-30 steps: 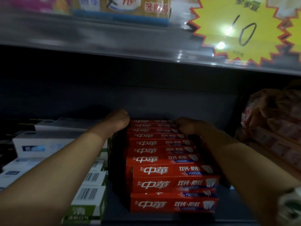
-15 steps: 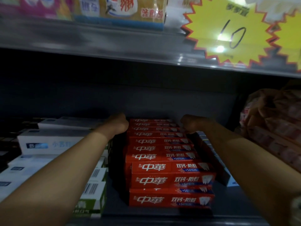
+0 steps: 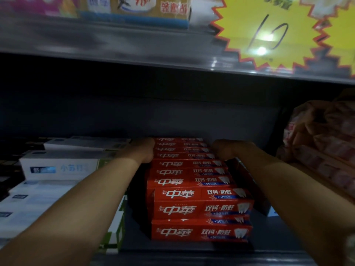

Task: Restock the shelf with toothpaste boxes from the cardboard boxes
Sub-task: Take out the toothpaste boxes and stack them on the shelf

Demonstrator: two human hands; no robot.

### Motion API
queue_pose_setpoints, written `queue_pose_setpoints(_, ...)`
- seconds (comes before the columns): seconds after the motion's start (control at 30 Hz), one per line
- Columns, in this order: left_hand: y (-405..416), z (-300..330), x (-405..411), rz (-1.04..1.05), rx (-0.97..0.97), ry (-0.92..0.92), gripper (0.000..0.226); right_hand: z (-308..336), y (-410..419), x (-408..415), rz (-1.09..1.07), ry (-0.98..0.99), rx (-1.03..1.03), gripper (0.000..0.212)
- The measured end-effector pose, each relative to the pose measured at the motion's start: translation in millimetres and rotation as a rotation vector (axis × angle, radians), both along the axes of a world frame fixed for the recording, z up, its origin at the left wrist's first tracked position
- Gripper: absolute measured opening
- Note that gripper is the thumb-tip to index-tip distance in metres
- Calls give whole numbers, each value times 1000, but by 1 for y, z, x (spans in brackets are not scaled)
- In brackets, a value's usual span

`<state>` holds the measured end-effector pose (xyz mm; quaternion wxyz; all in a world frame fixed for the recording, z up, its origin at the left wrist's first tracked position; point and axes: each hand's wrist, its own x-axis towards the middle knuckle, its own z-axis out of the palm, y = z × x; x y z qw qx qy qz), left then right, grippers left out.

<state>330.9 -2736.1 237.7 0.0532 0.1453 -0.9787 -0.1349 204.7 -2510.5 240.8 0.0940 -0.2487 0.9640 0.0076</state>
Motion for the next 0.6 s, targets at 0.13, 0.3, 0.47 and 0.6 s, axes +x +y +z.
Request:
queue_pose_setpoints(0.13, 3, 0, -1, -15, 23, 3, 27, 4, 1, 6, 6, -32, -23, 36)
queue_pose_setpoints(0.3, 1, 5, 1, -11, 38, 6, 25, 7, 2, 4, 42, -44, -13, 46)
queue_pose_setpoints(0.47, 0, 3, 3, -36, 24, 5, 10, 3, 4, -1, 36, -6, -26, 47)
queue_pose_setpoints(0.6, 2, 9, 14, -64, 19, -4, 16, 6, 23, 0, 14, 27, -15, 27)
